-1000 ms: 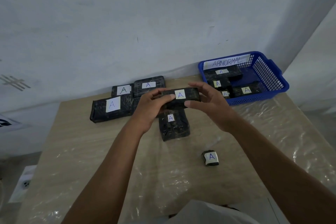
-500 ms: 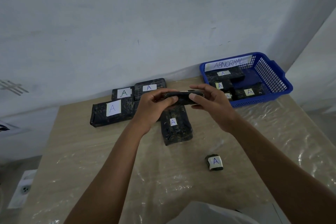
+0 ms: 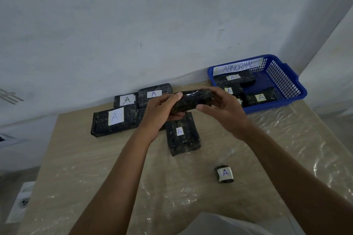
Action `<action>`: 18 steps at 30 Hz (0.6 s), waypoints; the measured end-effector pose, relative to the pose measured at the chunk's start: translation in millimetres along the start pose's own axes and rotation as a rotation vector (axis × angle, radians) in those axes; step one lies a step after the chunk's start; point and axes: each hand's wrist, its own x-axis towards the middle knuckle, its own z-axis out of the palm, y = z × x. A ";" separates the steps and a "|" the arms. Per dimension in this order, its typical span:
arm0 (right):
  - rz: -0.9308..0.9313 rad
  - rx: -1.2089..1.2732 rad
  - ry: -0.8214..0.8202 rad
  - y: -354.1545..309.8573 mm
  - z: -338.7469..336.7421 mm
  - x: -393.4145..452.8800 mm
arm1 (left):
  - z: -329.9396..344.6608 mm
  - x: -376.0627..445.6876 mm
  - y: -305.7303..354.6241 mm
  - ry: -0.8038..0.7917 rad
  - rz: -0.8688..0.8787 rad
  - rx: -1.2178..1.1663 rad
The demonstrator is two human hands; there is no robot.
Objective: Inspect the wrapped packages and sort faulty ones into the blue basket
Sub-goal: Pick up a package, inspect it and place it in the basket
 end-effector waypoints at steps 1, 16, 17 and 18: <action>-0.017 -0.030 0.017 -0.2 0.0 1.6 | -0.5 0.5 -0.3 -0.021 -0.011 0.007; 0.062 -0.016 0.046 1.1 4.3 10.5 | 0.5 3.0 -5.0 0.064 0.148 0.137; 0.068 -0.019 0.064 2.4 3.6 11.4 | 0.7 1.6 -4.1 0.040 0.146 0.158; 0.078 -0.011 0.081 3.7 2.4 11.8 | 0.5 0.7 -3.7 0.006 0.156 0.178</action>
